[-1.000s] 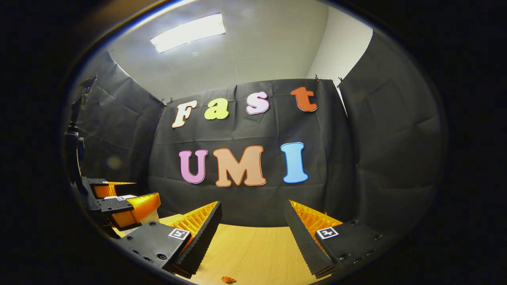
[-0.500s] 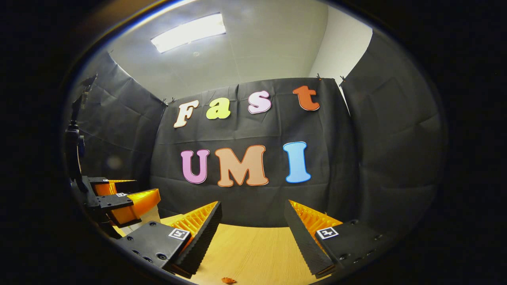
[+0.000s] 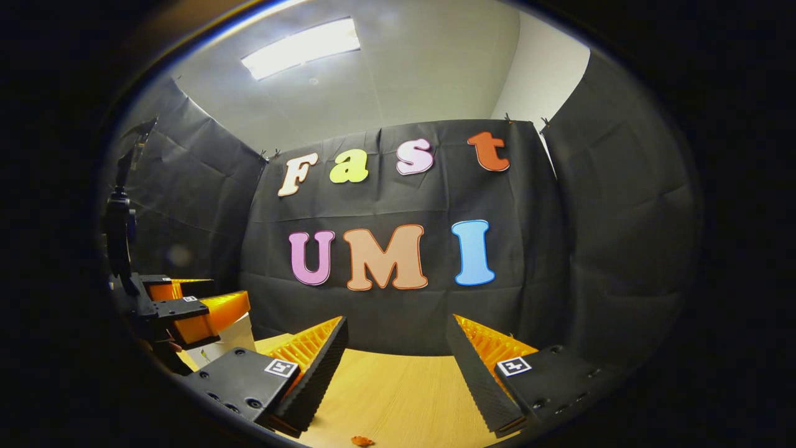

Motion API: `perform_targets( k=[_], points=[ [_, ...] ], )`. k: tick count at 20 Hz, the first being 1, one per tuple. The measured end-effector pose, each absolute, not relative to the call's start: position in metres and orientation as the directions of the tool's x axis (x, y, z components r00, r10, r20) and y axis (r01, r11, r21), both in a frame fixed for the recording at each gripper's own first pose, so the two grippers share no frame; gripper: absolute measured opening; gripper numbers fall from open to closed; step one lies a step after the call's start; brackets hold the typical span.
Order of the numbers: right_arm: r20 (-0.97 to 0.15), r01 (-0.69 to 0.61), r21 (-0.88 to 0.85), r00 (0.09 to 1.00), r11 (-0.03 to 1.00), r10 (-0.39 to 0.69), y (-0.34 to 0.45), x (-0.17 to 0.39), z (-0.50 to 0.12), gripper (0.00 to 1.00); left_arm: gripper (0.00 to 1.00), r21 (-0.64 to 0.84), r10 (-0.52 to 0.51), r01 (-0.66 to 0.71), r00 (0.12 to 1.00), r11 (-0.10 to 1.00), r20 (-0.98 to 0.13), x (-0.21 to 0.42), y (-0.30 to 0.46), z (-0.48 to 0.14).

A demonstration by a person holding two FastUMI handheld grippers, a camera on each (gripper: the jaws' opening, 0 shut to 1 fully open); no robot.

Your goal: Press the lid of the desktop garbage bin to open it, pick up the crumpled paper on the desktop and throw it into the bin, then pick up the pop can on the desktop and drop it into the bin, and finally close the garbage bin lid.

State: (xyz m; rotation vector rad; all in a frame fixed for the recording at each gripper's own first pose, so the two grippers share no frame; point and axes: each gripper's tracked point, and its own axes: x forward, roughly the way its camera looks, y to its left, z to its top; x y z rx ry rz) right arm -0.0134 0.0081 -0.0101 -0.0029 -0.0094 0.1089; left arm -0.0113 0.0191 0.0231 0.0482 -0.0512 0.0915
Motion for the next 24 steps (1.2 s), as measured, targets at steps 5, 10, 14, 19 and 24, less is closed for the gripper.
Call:
perform_targets(
  k=[5, 10, 14, 19, 24],
  points=[
    [0.009, -0.116, -0.008, 0.993, 0.993, 0.116, 0.015, -0.012, -0.011, 0.99, 0.55, 0.052, 0.106, -0.11, 0.992, 0.993, 0.069, -0.013, 0.031, 0.027],
    [0.006, -0.135, -0.012, 0.991, 0.991, 0.135, 0.032, -0.009, -0.012, 0.99, 0.15, 0.049, 0.139, -0.142, 0.989, 0.989, 0.054, -0.015, 0.05, 0.022],
    [0.001, -0.15, -0.017, 0.989, 0.989, 0.15, 0.047, -0.009, -0.016, 0.99, 0.05, 0.044, 0.206, -0.207, 0.978, 0.977, 0.033, -0.022, 0.08, 0.014],
    [0.0, -0.158, -0.017, 0.987, 0.987, 0.158, 0.065, -0.008, -0.018, 1.0, 0.0, 0.053, 0.288, -0.287, 0.958, 0.956, -0.009, -0.028, 0.124, -0.004],
    [-0.013, -0.169, -0.02, 0.986, 0.985, 0.169, 0.086, -0.006, -0.024, 0.99, 0.0, 0.063, 0.398, -0.395, 0.916, 0.917, -0.047, -0.038, 0.183, -0.026]
  ],
)
